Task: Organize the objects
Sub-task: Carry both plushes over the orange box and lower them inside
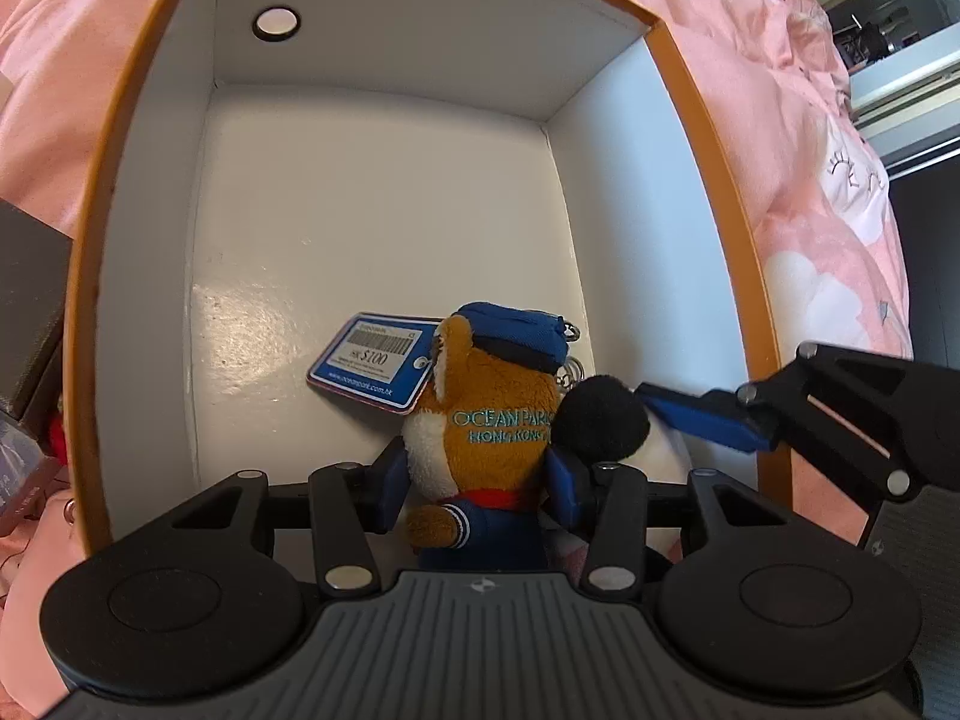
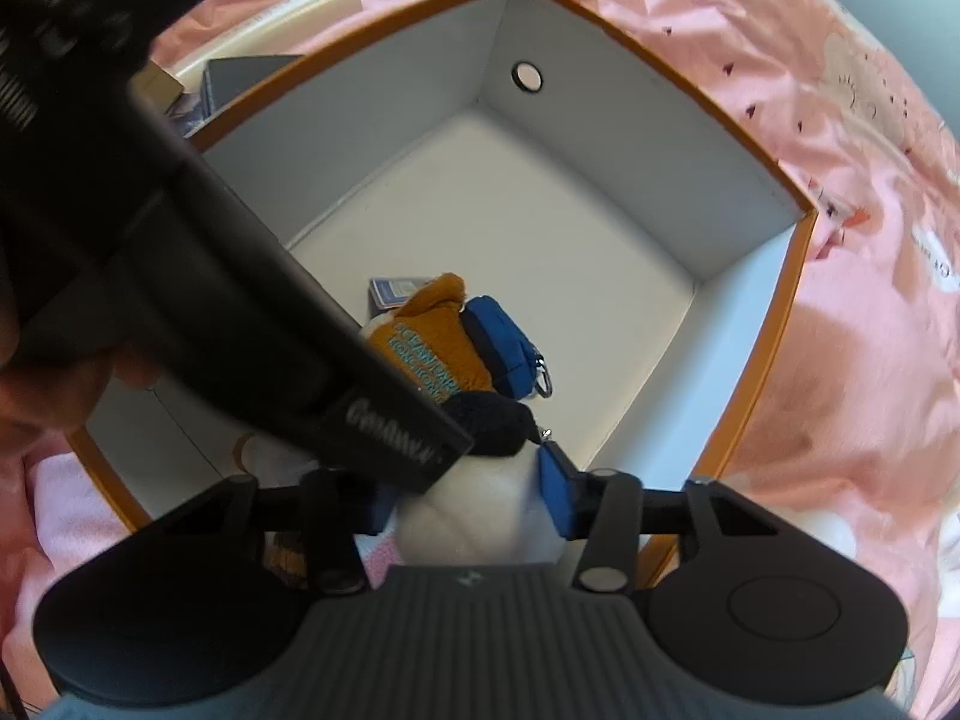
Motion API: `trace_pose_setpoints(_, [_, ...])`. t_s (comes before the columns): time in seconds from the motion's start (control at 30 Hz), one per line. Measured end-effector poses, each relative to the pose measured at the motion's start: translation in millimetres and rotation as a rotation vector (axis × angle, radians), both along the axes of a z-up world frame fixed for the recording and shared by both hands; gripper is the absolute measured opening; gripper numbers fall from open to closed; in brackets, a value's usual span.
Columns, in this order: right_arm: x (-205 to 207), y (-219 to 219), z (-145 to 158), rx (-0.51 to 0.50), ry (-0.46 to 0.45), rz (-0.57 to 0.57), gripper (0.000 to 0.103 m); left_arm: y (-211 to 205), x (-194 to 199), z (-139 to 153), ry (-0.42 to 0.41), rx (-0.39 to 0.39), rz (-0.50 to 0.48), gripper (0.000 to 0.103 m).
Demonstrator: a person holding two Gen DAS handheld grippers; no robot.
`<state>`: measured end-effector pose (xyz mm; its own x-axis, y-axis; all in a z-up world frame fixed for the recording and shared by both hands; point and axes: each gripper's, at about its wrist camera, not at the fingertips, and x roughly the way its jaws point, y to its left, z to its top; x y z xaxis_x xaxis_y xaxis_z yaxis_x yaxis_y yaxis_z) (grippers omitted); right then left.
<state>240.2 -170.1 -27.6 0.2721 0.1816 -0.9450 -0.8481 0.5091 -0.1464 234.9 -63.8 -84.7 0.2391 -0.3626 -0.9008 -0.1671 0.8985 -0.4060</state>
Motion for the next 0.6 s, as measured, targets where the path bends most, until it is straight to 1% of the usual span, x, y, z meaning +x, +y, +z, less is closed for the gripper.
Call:
trace_pose_setpoints(0.03, [-2, -1, 1, -0.002, -0.017, 0.006, 0.038, 1, 0, 3, -0.012, 0.003, 0.003, 0.053])
trace_pose_setpoints(0.1, [-3, -7, 4, 0.015, -0.021, 0.005, 0.037, 6, -3, 6, -0.022, -0.014, 0.008, 0.053])
trace_pose_setpoints(0.2, [-3, -16, 9, 0.062, -0.026, -0.016, 0.034, 1, -2, 10, -0.035, 0.029, -0.008, 0.053])
trace_pose_setpoints(0.27, [-9, -22, 19, 0.121, -0.042, 0.012, 0.034, -3, -5, 13, -0.052, 0.066, -0.018, 0.053])
trace_pose_setpoints(0.33, [-10, -28, 26, 0.164, -0.026, 0.032, 0.034, -4, -6, 16, -0.07, 0.085, -0.017, 0.053])
trace_pose_setpoints(0.4, [-7, -36, 23, 0.197, -0.005, 0.022, 0.034, -6, -6, 15, -0.07, 0.091, -0.015, 0.053])
trace_pose_setpoints(0.43, [-5, -39, 19, 0.189, 0.001, 0.02, 0.034, -6, -7, 13, -0.068, 0.097, -0.015, 0.053])
trace_pose_setpoints(0.5, [-3, -40, 11, 0.125, 0.001, 0.033, 0.034, -8, -8, 10, -0.056, 0.095, -0.017, 0.053])
trace_pose_setpoints(0.6, [-8, -40, 14, 0.079, -0.013, 0.085, 0.034, -11, -10, 3, -0.037, 0.068, -0.012, 0.053])
